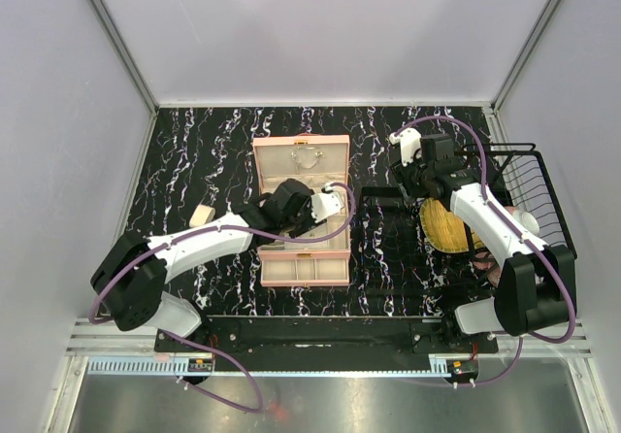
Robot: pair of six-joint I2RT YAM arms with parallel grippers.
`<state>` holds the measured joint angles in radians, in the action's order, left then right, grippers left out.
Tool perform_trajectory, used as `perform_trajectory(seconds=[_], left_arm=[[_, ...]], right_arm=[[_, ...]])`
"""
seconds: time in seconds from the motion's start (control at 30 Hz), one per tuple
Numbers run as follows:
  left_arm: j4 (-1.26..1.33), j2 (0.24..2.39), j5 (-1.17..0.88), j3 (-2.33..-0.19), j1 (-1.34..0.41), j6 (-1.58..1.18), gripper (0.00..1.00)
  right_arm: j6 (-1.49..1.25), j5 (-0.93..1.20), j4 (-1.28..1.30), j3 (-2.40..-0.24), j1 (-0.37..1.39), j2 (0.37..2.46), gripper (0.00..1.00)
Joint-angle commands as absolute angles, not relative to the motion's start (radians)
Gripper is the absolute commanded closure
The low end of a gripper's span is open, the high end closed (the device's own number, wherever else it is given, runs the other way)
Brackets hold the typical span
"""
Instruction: Organize the mixed jewelry
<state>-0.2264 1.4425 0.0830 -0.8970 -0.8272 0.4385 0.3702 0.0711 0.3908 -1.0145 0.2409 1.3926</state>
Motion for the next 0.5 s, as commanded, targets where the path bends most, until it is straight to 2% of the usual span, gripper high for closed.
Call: perform_trajectory(seconds=[0.0, 0.47], left_arm=[[-0.161, 1.450, 0.113, -0.904, -0.825, 0.449, 0.57], [-0.149, 1.430, 0.111, -0.936, -0.816, 0.413, 0.57]], right_arm=[[0.371, 0.078, 0.380, -1.017, 0.232, 1.394, 0.45], [0.371, 0.078, 0.380, -1.015, 0.233, 1.391, 0.45]])
